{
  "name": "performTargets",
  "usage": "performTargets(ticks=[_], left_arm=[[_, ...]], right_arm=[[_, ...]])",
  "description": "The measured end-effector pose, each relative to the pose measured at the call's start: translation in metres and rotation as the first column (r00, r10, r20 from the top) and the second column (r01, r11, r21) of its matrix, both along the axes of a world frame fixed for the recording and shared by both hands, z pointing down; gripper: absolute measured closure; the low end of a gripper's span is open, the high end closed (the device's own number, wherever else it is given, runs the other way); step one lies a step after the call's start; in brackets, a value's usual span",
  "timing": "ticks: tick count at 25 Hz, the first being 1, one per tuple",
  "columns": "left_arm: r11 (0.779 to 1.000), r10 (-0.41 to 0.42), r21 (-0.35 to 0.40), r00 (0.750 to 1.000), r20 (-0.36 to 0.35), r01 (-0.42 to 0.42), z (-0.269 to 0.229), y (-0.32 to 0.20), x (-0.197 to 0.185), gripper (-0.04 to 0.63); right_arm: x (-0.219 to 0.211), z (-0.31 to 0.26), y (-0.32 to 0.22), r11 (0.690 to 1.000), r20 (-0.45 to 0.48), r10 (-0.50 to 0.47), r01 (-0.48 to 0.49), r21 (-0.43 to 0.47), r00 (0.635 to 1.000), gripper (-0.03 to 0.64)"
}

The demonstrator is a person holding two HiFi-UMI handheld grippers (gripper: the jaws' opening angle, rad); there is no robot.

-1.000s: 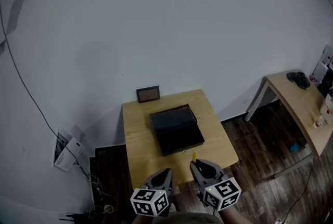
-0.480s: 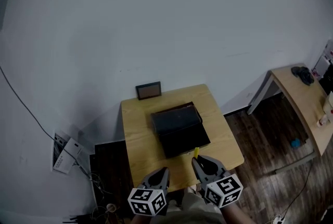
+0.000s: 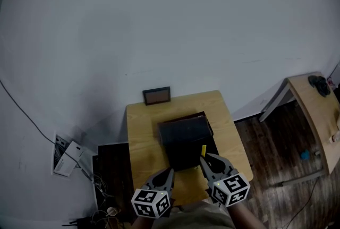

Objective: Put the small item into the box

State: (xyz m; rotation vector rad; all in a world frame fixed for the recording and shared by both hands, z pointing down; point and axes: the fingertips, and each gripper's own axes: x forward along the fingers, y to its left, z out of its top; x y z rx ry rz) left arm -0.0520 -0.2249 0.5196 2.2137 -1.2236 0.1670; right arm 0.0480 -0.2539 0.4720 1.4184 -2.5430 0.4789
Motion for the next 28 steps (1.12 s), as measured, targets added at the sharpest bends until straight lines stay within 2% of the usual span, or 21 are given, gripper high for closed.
performTargets(ticks=[8,16,22,28], left_arm=[[0.999,-0.031,-0.031,1.0,0.004,0.031,0.009,-0.03,0.008,0.592],[0.996,-0.067,-0.06,0.998,0.002,0.067,0.02,-0.042,0.008,0.592],[0.993,-0.093,-0.075,0.996,0.005,0.093,0.026,-0.043,0.009,0.592],[0.991,-0.109,-0.083,0.994,0.009,0.109,0.028,-0.044,0.01,0.593]], right_arm=[[-0.002,0.031,-0.036,0.997,-0.039,-0.06,0.058,-0.06,0.997,0.583],[-0.008,0.083,-0.055,0.976,-0.151,-0.169,0.144,-0.161,0.974,0.583],[-0.003,0.135,-0.062,0.943,-0.259,-0.263,0.191,-0.272,0.93,0.583],[-0.002,0.179,-0.064,0.888,-0.36,-0.389,0.241,-0.392,0.848,0.583]])
